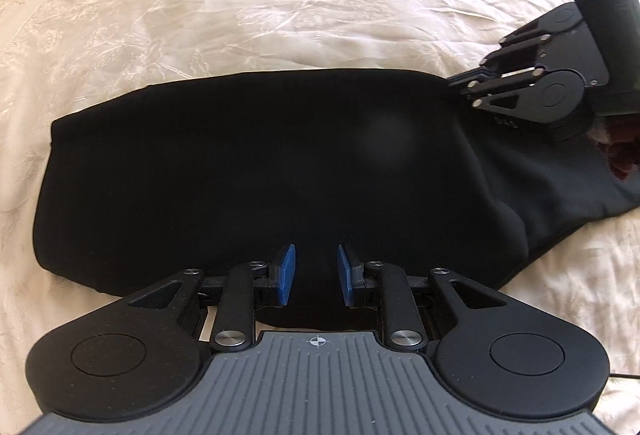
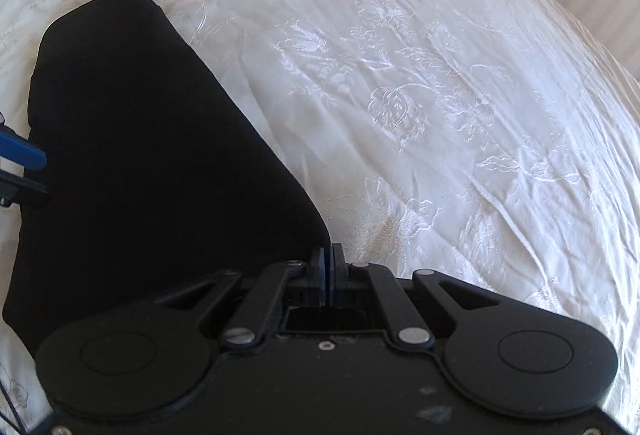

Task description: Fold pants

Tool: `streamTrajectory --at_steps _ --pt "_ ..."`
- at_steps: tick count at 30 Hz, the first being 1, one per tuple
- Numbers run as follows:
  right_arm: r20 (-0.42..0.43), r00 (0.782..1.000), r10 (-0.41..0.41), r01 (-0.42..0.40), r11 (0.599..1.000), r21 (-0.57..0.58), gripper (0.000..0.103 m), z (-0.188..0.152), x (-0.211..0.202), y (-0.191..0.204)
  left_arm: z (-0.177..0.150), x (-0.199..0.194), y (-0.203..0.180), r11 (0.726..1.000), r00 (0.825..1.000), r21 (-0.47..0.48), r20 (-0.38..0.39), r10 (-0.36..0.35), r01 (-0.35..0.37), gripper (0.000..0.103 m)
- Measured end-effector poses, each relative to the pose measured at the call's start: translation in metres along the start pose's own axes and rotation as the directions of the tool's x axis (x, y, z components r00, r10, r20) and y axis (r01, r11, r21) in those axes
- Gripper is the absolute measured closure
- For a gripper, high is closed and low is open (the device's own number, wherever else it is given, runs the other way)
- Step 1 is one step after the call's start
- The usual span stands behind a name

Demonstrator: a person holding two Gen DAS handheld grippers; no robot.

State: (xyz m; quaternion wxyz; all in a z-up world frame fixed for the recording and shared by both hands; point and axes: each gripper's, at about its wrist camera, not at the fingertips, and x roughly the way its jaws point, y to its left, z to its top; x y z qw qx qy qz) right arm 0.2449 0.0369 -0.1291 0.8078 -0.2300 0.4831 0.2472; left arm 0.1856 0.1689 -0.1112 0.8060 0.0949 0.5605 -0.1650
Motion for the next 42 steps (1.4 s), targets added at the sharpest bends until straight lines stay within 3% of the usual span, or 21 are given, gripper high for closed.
streamTrajectory --at_steps 2,5,8,11,14,18,20,22,25,28,31,37,42 --pt "0.005 1.0 -0.002 0.001 1.0 0.018 0.093 -0.003 0.002 -0.001 -0.003 0.009 -0.008 0.999 0.999 0.042 -0.045 -0.024 0.026 0.08" --pt "0.035 0.999 -0.019 0.013 0.987 0.162 0.074 -0.01 -0.01 -0.014 -0.014 0.02 -0.019 0.988 0.996 0.156 -0.087 0.024 -0.01 0.079" --pt "0.067 0.997 -0.024 0.0 0.941 0.338 0.074 -0.022 -0.033 -0.03 -0.02 0.018 -0.021 0.975 0.995 0.221 -0.089 0.054 -0.034 0.08" --pt "0.112 0.994 0.009 -0.06 0.887 0.457 0.074 -0.042 -0.06 -0.031 -0.015 0.005 -0.015 0.989 0.997 0.148 -0.067 0.036 -0.026 0.08" --pt "0.13 0.989 0.067 -0.123 0.86 0.496 0.074 -0.056 -0.072 -0.014 -0.008 -0.008 -0.01 0.997 0.999 0.051 -0.008 -0.049 0.049 0.08" --pt "0.068 0.991 0.117 -0.136 0.868 0.477 0.074 -0.07 -0.064 0.021 -0.009 -0.005 -0.023 0.988 0.99 0.069 -0.018 -0.139 0.14 0.079" --pt "-0.011 0.991 0.136 -0.113 0.862 0.494 0.074 -0.082 -0.053 0.031 -0.018 0.004 -0.035 0.982 0.991 0.143 -0.056 -0.12 0.127 0.079" --pt "-0.056 0.991 0.125 -0.077 0.847 0.525 0.074 -0.098 -0.051 0.034 -0.026 0.017 -0.047 0.972 0.995 0.225 -0.087 -0.053 0.072 0.077" --pt "-0.009 0.995 0.102 -0.076 0.794 0.604 0.074 -0.115 -0.072 0.022 -0.027 0.02 -0.055 0.968 0.997 0.249 -0.081 -0.01 0.03 0.076" --pt "0.019 1.0 -0.019 0.002 0.734 0.679 0.074 -0.141 -0.106 -0.007 -0.027 0.014 -0.06 0.981 0.997 0.191 -0.076 -0.007 0.021 0.076" --pt "-0.015 0.989 -0.144 0.105 0.645 0.757 0.073 -0.181 -0.133 -0.044 -0.03 0.013 -0.054 0.985 0.996 0.171 -0.084 0.015 0.0 0.076" --pt "-0.181 0.926 -0.333 0.319 0.431 0.844 0.07 -0.278 -0.173 -0.122 -0.023 0.02 -0.05 0.977 0.992 0.199 -0.087 0.096 -0.077 0.075" --pt "-0.265 0.875 -0.405 0.419 0.357 0.835 0.065 -0.338 -0.193 -0.177 -0.027 0.017 -0.065 0.972 0.984 0.197 -0.09 0.151 -0.131 0.075"
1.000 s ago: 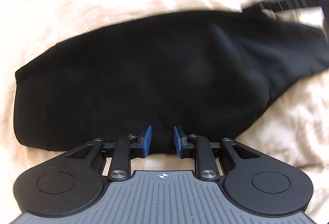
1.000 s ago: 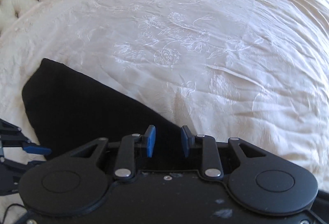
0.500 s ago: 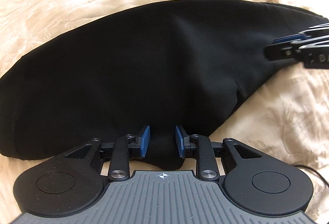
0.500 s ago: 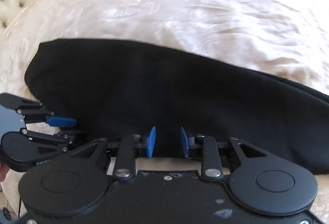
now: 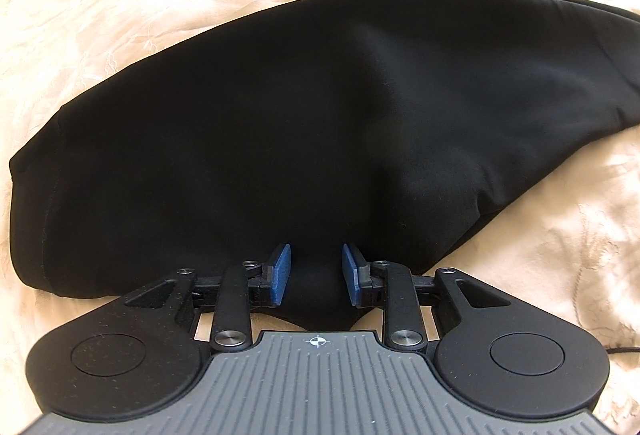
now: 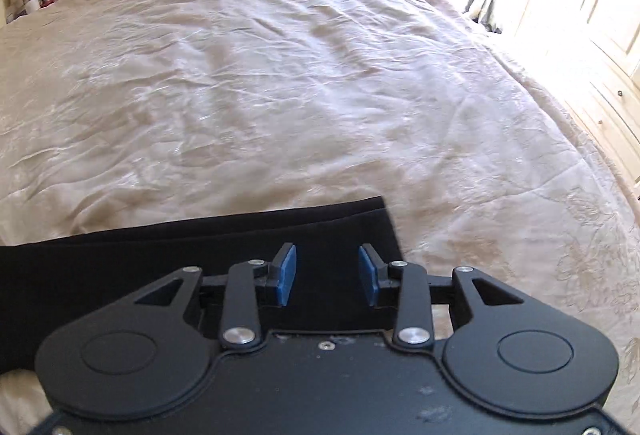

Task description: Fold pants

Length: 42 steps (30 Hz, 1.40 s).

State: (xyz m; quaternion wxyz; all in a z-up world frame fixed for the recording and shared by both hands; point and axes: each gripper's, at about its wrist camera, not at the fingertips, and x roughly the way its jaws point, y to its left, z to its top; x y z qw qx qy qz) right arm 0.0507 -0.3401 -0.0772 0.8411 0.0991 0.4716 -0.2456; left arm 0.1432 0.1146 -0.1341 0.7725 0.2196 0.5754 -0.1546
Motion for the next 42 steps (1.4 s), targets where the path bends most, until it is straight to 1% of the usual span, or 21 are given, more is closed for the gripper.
streamTrajectory --at_steps 2,4,6,9,14,16,17,18,21,24,27,28,29,30,31,32,34,36,38,40,42 --pt "-0.008 1.0 -0.01 0.01 1.0 0.001 0.065 0.008 0.011 -0.021 0.003 -0.006 -0.001 1.0 1.0 -0.014 0.003 0.026 -0.026 0.075" --pt "-0.026 1.0 0.001 -0.001 1.0 -0.01 0.064 0.014 0.02 -0.032 0.002 -0.027 -0.017 0.996 0.997 -0.045 0.027 0.078 -0.076 0.075" --pt "-0.044 0.999 0.022 -0.023 0.999 -0.022 0.064 0.018 0.031 -0.036 0.0 -0.048 -0.022 0.994 0.992 -0.064 0.078 0.096 -0.091 0.075" --pt "-0.06 0.996 0.064 -0.067 0.997 -0.041 0.064 0.019 0.042 -0.034 0.012 -0.077 -0.039 0.996 0.986 -0.057 0.152 0.072 -0.064 0.075" --pt "-0.085 0.99 0.117 -0.124 0.989 -0.079 0.065 0.015 0.051 -0.022 0.05 -0.094 -0.089 0.999 0.977 0.047 0.212 0.0 -0.01 0.075" --pt "-0.087 0.988 0.129 -0.137 0.986 -0.091 0.075 0.014 0.052 -0.02 0.064 -0.093 -0.11 0.995 0.974 0.092 0.221 -0.046 0.026 0.075" --pt "-0.085 0.986 0.144 -0.152 0.983 -0.098 0.101 0.013 0.051 -0.019 0.069 -0.092 -0.12 0.992 0.972 0.117 0.224 -0.067 0.041 0.075" --pt "-0.088 0.985 0.15 -0.159 0.981 -0.108 0.102 0.013 0.051 -0.018 0.074 -0.09 -0.13 0.989 0.97 0.142 0.228 -0.085 0.053 0.075" --pt "-0.056 0.985 0.165 -0.172 0.971 -0.167 0.102 0.014 0.043 -0.011 0.085 -0.084 -0.163 0.977 0.966 0.202 0.234 -0.112 0.065 0.075" --pt "0.006 0.986 0.164 -0.159 0.964 -0.215 0.102 0.021 0.032 -0.007 0.09 -0.084 -0.182 0.972 0.962 0.218 0.231 -0.142 0.091 0.075" --pt "0.045 0.987 0.156 -0.144 0.97 -0.195 0.101 0.036 0.03 -0.014 0.095 -0.068 -0.191 0.967 0.961 0.223 0.216 -0.171 0.122 0.075" --pt "0.041 0.982 0.185 -0.173 0.965 -0.197 0.097 0.04 0.03 -0.016 0.096 -0.068 -0.193 0.964 0.961 0.231 0.213 -0.179 0.129 0.075" --pt "0.037 0.975 0.218 -0.205 0.954 -0.217 0.089 0.042 0.03 -0.015 0.097 -0.066 -0.196 0.961 0.96 0.241 0.207 -0.189 0.137 0.074" --pt "0.029 0.966 0.257 -0.24 0.935 -0.26 0.077 0.041 0.03 -0.011 0.098 -0.058 -0.198 0.956 0.96 0.252 0.196 -0.2 0.147 0.074" --pt "0.008 0.954 0.301 -0.282 0.904 -0.322 0.072 0.04 0.031 -0.004 0.098 -0.052 -0.2 0.951 0.961 0.265 0.181 -0.208 0.156 0.074" --pt "-0.017 0.946 0.325 -0.307 0.873 -0.38 0.069 0.037 0.032 0.004 0.098 -0.047 -0.203 0.947 0.964 0.277 0.161 -0.211 0.161 0.074" --pt "-0.076 0.929 0.363 -0.352 0.798 -0.489 0.07 0.031 0.038 0.024 0.097 -0.03 -0.207 0.947 0.977 0.283 0.103 -0.187 0.151 0.074" --pt "-0.121 0.912 0.392 -0.388 0.726 -0.568 0.07 0.027 0.046 0.04 0.095 -0.012 -0.208 0.956 0.989 0.261 0.037 -0.146 0.131 0.074" --pt "-0.176 0.895 0.41 -0.422 0.65 -0.633 0.07 0.024 0.055 0.057 0.093 -0.005 -0.203 0.966 0.987 0.211 0.037 -0.158 0.147 0.074" --pt "-0.21 0.888 0.408 -0.432 0.585 -0.687 0.07 0.024 0.063 0.069 0.093 -0.003 -0.198 0.973 0.985 0.169 0.037 -0.166 0.158 0.074" --pt "-0.267 0.867 0.421 -0.47 0.51 -0.721 0.07 0.025 0.069 0.08 0.093 -0.003 -0.197 0.976 0.986 0.153 0.039 -0.163 0.156 0.074"
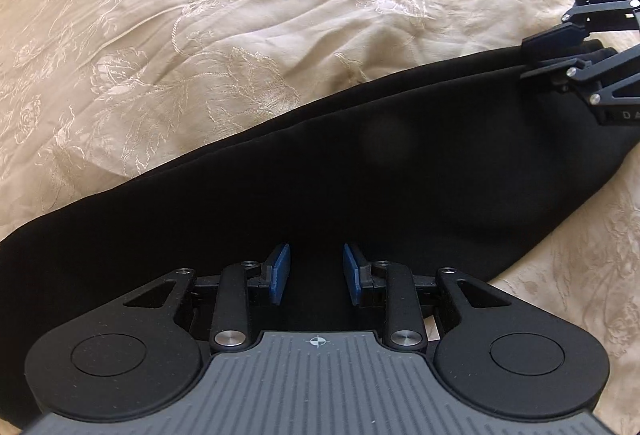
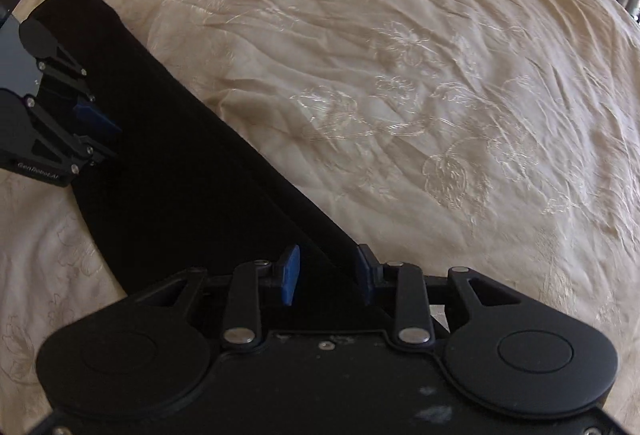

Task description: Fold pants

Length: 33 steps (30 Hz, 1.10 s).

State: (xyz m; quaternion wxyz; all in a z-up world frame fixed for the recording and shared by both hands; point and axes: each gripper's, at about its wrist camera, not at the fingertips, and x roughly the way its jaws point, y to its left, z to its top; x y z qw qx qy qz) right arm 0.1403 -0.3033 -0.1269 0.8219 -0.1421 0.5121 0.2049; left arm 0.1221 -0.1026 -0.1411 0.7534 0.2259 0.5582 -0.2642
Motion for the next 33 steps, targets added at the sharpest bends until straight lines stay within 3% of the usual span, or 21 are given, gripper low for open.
streamTrajectory --at_steps 3,6,8,9,10,13,15,19,23,25,28,31,33 --pt "-0.031 0.997 0.068 -0.07 0.996 -0.054 0.07 0.008 0.007 0.003 -0.002 0.001 -0.001 1.0 1.0 0.005 0.004 0.013 -0.013 0.074" --pt "-0.067 0.995 0.08 -0.086 0.993 -0.086 0.068 0.011 0.016 0.006 -0.003 0.001 -0.001 1.0 1.0 0.002 0.011 0.018 -0.018 0.074" --pt "-0.078 0.993 0.086 -0.092 0.993 -0.079 0.075 0.011 0.019 0.007 -0.004 0.001 0.001 1.0 1.0 0.0 0.017 0.016 -0.016 0.074" --pt "-0.083 0.992 0.093 -0.099 0.992 -0.076 0.095 0.011 0.019 0.008 -0.005 -0.001 0.0 1.0 1.0 -0.002 0.02 0.014 -0.014 0.074" --pt "-0.088 0.993 0.081 -0.088 0.992 -0.085 0.099 0.011 0.019 0.01 -0.006 -0.002 0.001 1.0 1.0 -0.004 0.024 0.012 -0.012 0.074" --pt "-0.076 0.997 0.033 -0.044 0.988 -0.151 0.101 0.011 0.011 0.02 -0.008 -0.012 0.004 0.999 0.998 -0.026 0.043 0.039 -0.038 0.074" --pt "-0.035 0.999 -0.022 0.015 0.984 -0.175 0.101 0.012 0.002 0.025 -0.008 -0.025 0.007 0.997 0.993 -0.037 0.096 0.073 -0.07 0.074" --pt "0.014 0.994 -0.107 0.107 0.99 -0.094 0.101 0.014 -0.003 0.014 -0.001 -0.036 0.017 0.995 0.987 -0.068 0.145 0.076 -0.067 0.073" --pt "-0.019 0.994 -0.109 0.107 0.991 -0.079 0.1 0.015 0.015 0.013 0.005 -0.017 0.027 0.992 0.992 -0.084 0.082 0.098 -0.091 0.073" --pt "-0.03 0.993 -0.113 0.111 0.992 -0.058 0.094 0.015 0.018 0.015 0.001 -0.002 0.032 0.995 0.998 -0.085 0.014 0.055 -0.054 0.073" --pt "0.019 0.99 -0.137 0.135 0.989 0.061 0.084 0.012 0.002 0.008 -0.006 -0.006 0.037 0.997 0.999 -0.071 0.021 0.04 -0.038 0.073" --pt "0.048 0.974 -0.224 0.208 0.953 0.219 0.082 0.0 -0.019 -0.003 -0.019 -0.02 0.047 0.994 0.998 -0.093 0.038 0.054 -0.05 0.073" --pt "0.037 0.955 -0.293 0.261 0.897 0.358 0.08 -0.017 -0.033 -0.017 -0.034 -0.027 0.058 0.991 0.998 -0.12 0.023 0.061 -0.057 0.073"
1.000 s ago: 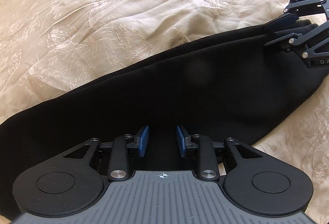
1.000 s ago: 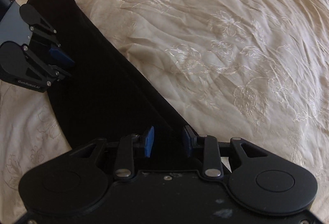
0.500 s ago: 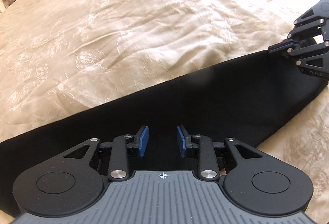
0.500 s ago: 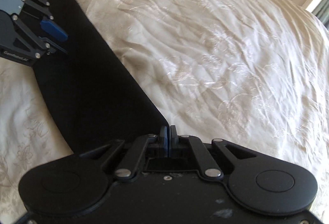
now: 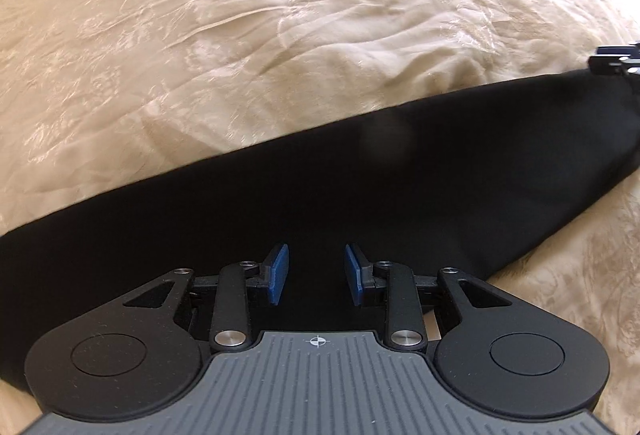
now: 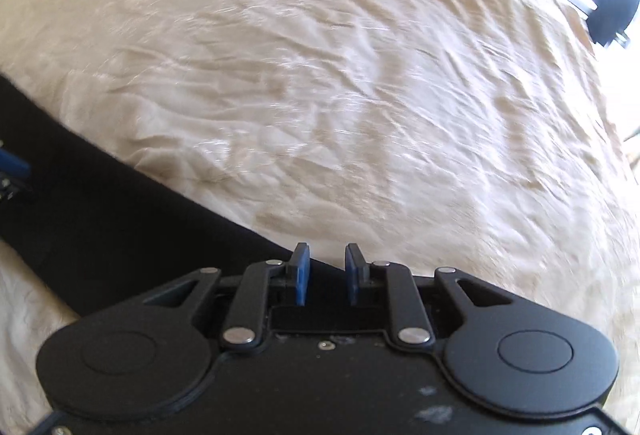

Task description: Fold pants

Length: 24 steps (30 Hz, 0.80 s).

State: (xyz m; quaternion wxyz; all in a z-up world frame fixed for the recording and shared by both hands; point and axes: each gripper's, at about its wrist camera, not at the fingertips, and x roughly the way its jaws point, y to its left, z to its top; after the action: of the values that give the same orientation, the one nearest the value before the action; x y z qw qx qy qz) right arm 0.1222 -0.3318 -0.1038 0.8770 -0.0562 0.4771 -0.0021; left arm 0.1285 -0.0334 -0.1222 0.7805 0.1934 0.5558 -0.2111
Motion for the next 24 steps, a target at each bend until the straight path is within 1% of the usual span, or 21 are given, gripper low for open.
streamTrajectory --at_steps 1,3,5,7,8,10,14,15,16,17,18,19,21,24 --pt "0.002 0.999 -0.036 0.036 0.995 0.093 0.079 -0.007 -0.006 -0.014 -0.007 0.001 0.006 1.0 1.0 -0.011 -0.026 0.008 -0.008 0.073" --pt "-0.01 0.997 -0.079 0.078 0.962 0.261 0.077 -0.023 -0.014 -0.039 -0.024 0.005 0.024 0.999 0.997 -0.034 -0.067 0.037 -0.04 0.072" --pt "-0.043 0.993 -0.109 0.117 0.916 0.383 0.075 -0.041 -0.02 -0.06 -0.04 0.004 0.039 0.997 0.997 -0.057 -0.071 0.04 -0.044 0.072" --pt "-0.086 0.988 -0.127 0.152 0.881 0.447 0.074 -0.057 -0.021 -0.073 -0.048 -0.001 0.049 0.997 0.997 -0.059 -0.068 0.034 -0.039 0.072" --pt "-0.099 0.987 -0.13 0.161 0.869 0.468 0.074 -0.063 -0.022 -0.078 -0.05 -0.003 0.051 0.998 0.996 -0.05 -0.073 0.045 -0.049 0.072" --pt "-0.111 0.987 -0.112 0.154 0.846 0.51 0.074 -0.072 -0.023 -0.085 -0.051 -0.007 0.056 0.998 0.995 -0.036 -0.079 0.057 -0.06 0.071" --pt "-0.084 0.996 -0.034 0.076 0.811 0.58 0.073 -0.079 -0.017 -0.089 -0.048 -0.008 0.054 0.996 0.993 -0.037 -0.082 0.079 -0.082 0.071" --pt "-0.074 0.997 -0.011 0.053 0.804 0.592 0.074 -0.079 -0.014 -0.09 -0.047 -0.008 0.052 0.995 0.993 -0.034 -0.081 0.087 -0.09 0.071" --pt "-0.069 0.997 0.016 0.029 0.801 0.599 0.077 -0.078 -0.013 -0.089 -0.047 -0.008 0.051 0.995 0.992 -0.027 -0.079 0.095 -0.097 0.071" --pt "-0.072 0.997 0.023 0.024 0.805 0.592 0.09 -0.077 -0.013 -0.086 -0.047 -0.009 0.049 0.994 0.991 -0.017 -0.078 0.104 -0.106 0.071" --pt "-0.084 0.996 0.01 0.04 0.823 0.566 0.092 -0.074 -0.014 -0.082 -0.047 -0.01 0.048 0.994 0.991 -0.007 -0.078 0.111 -0.112 0.071" --pt "-0.086 0.996 -0.001 0.048 0.838 0.543 0.092 -0.072 -0.019 -0.077 -0.047 -0.011 0.047 0.993 0.99 0.003 -0.078 0.117 -0.117 0.071" --pt "-0.077 0.997 -0.022 0.059 0.85 0.524 0.093 -0.07 -0.032 -0.072 -0.047 -0.015 0.047 0.991 0.988 0.018 -0.077 0.132 -0.131 0.071" --pt "-0.094 0.994 -0.054 0.096 0.842 0.531 0.092 -0.073 -0.042 -0.07 -0.052 -0.019 0.055 0.991 0.987 0.005 -0.08 0.136 -0.136 0.071"
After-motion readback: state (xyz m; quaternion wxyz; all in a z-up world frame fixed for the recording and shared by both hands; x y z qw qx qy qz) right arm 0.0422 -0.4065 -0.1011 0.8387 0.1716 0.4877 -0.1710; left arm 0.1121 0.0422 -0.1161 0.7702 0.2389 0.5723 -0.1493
